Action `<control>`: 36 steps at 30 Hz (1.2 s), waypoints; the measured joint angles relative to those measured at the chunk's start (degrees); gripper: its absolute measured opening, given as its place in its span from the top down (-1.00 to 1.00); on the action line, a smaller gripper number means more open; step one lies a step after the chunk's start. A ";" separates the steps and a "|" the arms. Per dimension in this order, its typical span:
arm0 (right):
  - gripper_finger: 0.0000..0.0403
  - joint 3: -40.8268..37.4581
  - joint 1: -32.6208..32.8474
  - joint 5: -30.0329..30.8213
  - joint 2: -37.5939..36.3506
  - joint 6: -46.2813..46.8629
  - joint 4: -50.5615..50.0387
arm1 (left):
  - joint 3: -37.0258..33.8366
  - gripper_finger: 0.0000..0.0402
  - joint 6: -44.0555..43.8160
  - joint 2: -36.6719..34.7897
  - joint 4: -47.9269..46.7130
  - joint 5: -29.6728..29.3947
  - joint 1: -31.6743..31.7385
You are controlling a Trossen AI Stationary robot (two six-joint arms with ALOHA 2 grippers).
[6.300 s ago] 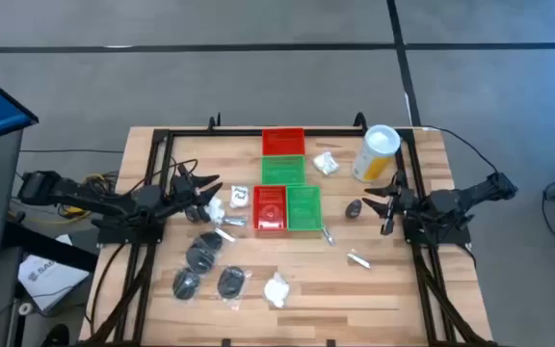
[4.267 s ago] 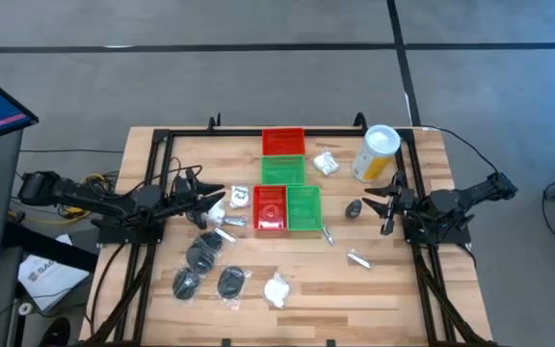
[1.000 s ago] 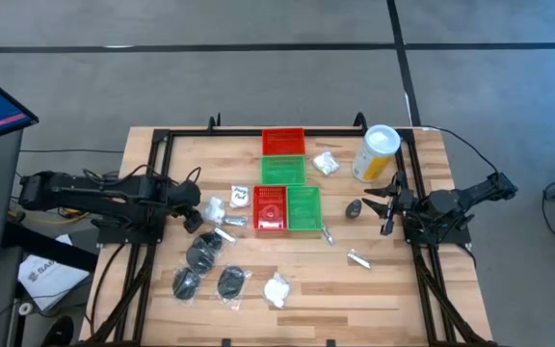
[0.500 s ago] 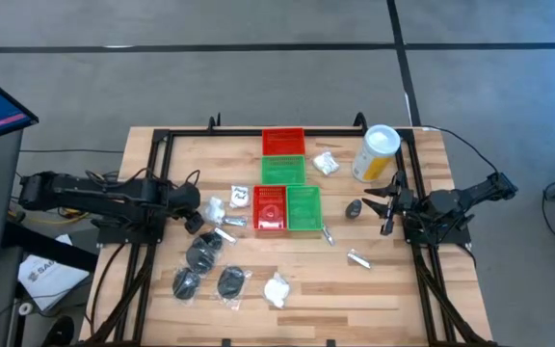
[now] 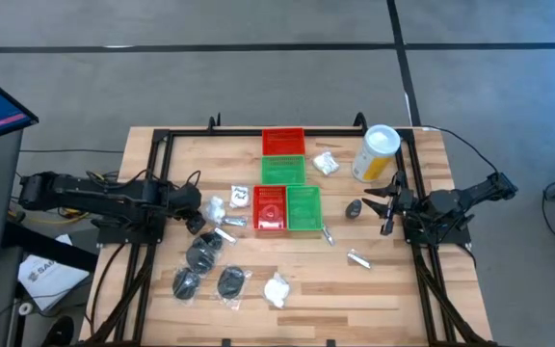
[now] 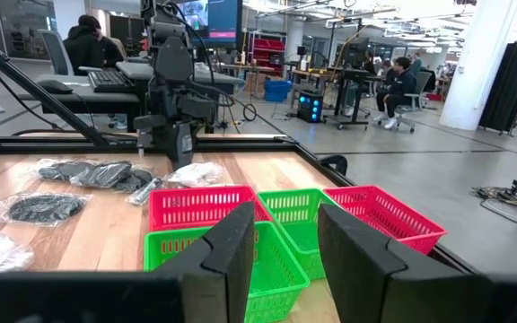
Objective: Pick & Place Travel size toiletries
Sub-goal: Put the gray deodorant into the bottom red bin
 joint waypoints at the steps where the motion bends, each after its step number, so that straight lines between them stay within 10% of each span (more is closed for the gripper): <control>1: 0.43 0.00 0.00 0.00 0.00 -0.02 0.00 | 0.00 0.00 -0.10 0.00 0.02 -0.18 0.00; 36: 0.43 0.00 0.00 0.01 0.01 -0.02 0.07 | 14.53 -0.01 0.59 8.60 2.28 3.24 0.02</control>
